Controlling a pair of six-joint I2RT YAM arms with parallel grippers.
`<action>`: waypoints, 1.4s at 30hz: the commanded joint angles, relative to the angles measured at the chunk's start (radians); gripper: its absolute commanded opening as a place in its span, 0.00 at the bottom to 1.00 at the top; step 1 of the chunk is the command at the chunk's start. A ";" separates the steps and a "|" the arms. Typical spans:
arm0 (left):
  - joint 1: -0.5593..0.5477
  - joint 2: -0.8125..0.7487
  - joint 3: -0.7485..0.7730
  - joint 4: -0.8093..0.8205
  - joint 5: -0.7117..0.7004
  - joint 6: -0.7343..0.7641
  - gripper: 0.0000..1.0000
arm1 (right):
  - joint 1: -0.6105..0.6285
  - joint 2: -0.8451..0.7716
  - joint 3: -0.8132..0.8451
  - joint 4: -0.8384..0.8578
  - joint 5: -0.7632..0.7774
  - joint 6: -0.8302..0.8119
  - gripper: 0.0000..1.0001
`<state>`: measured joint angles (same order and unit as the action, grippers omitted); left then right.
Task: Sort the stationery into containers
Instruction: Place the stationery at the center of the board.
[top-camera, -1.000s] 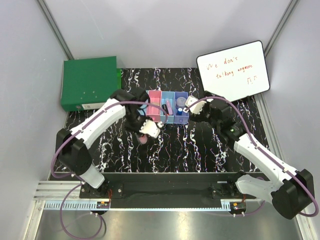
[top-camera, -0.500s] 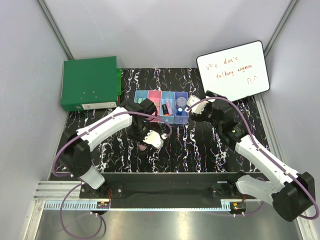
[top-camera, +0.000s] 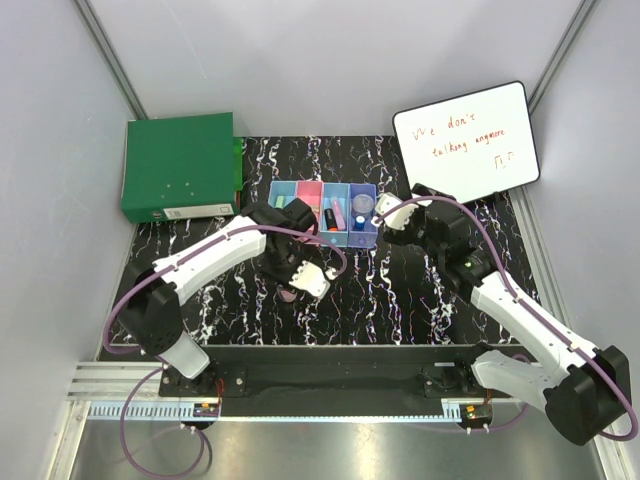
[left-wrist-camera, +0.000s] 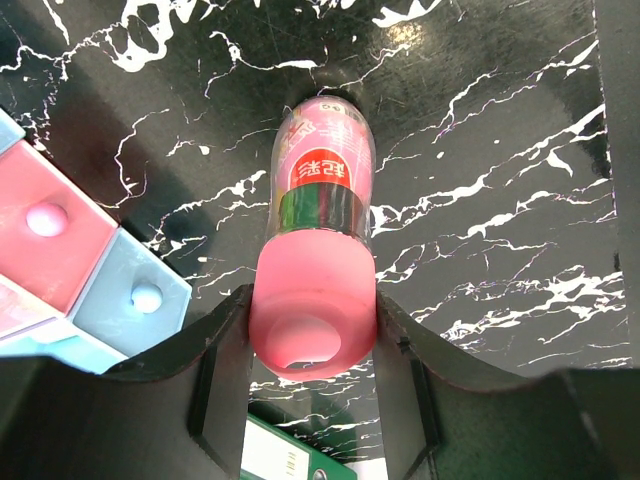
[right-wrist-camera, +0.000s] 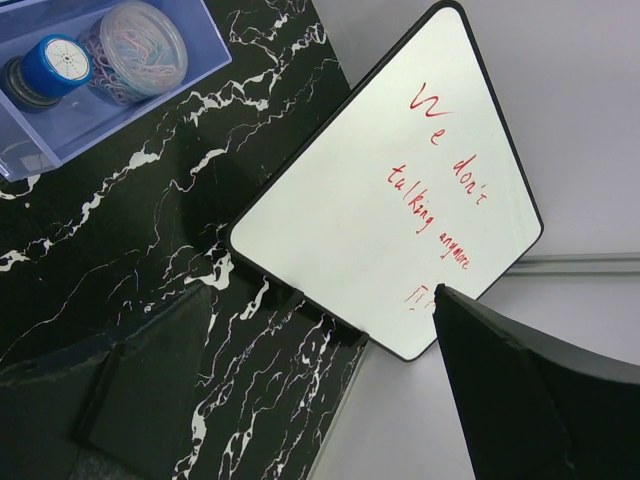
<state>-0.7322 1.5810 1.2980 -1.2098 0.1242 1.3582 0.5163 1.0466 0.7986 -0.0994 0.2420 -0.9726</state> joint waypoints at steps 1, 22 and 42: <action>-0.009 -0.062 0.049 -0.026 0.032 -0.018 0.41 | -0.009 -0.026 -0.009 0.047 -0.009 -0.009 1.00; -0.076 -0.064 -0.063 0.150 -0.156 -0.102 0.43 | -0.015 -0.045 -0.029 0.050 -0.010 -0.015 1.00; -0.088 -0.090 0.052 0.081 -0.103 -0.131 0.65 | -0.021 -0.062 -0.047 0.055 -0.015 -0.014 1.00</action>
<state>-0.8169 1.5322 1.2549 -1.0962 0.0013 1.2545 0.5041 1.0103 0.7567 -0.0906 0.2413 -0.9882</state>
